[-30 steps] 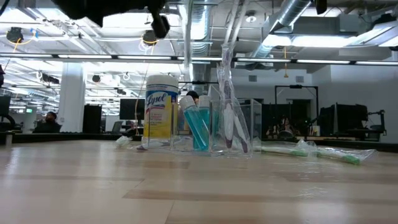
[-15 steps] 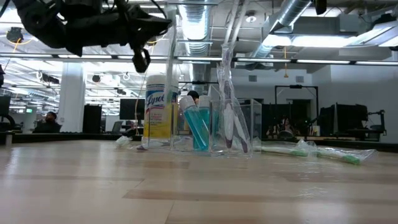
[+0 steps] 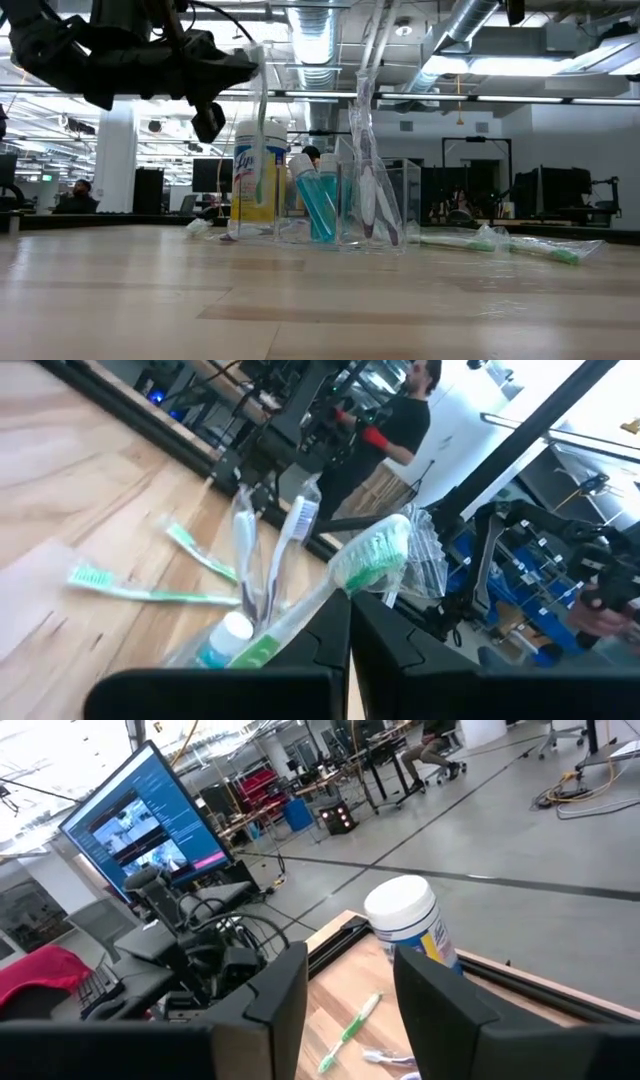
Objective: Pick & Place toothbrushing station
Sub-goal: Put the green toothbrush into the left compartment of the transparent organizer
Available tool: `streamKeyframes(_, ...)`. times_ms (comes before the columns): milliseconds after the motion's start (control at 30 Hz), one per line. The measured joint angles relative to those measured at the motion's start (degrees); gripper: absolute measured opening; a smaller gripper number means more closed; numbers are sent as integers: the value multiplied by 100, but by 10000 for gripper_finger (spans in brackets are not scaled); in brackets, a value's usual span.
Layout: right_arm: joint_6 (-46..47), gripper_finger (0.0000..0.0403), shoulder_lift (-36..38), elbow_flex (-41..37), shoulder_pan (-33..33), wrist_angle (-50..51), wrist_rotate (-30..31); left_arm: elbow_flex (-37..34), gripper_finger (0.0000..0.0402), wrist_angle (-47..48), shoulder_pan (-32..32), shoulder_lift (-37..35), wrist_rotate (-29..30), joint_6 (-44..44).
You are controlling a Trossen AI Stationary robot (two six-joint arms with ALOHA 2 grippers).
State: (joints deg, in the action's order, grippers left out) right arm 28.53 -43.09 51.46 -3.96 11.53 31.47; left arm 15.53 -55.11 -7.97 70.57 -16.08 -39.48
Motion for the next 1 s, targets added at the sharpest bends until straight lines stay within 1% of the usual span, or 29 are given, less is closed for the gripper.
streamKeyframes(133, -2, 138, 0, 0, 57, 2, 3, -68, 0, -32, 0, -1, -54, -19)
streamKeyframes(367, 0, 141, 0, 0, 114, 1, 3, -186, 0, -25, 0, 216, -124, -155)
streamKeyframes(500, 0, 139, 0, 0, 113, 2, 3, -194, 13, -29, 0, 312, -156, -156)
streamKeyframes(600, 0, 137, 0, 0, 113, 2, 3, -192, 39, -48, -3, 310, -225, -156)
streamKeyframes(733, -1, 138, 0, 0, 113, 2, 3, -192, 95, -31, -4, 310, -535, -251)
streamKeyframes(900, -2, 138, 0, 0, 113, 4, 1, -194, 170, -30, -49, 310, -544, -254)
streamKeyframes(1000, -2, 135, 0, 0, 113, 4, 1, -192, 200, -32, -146, 309, -603, -248)
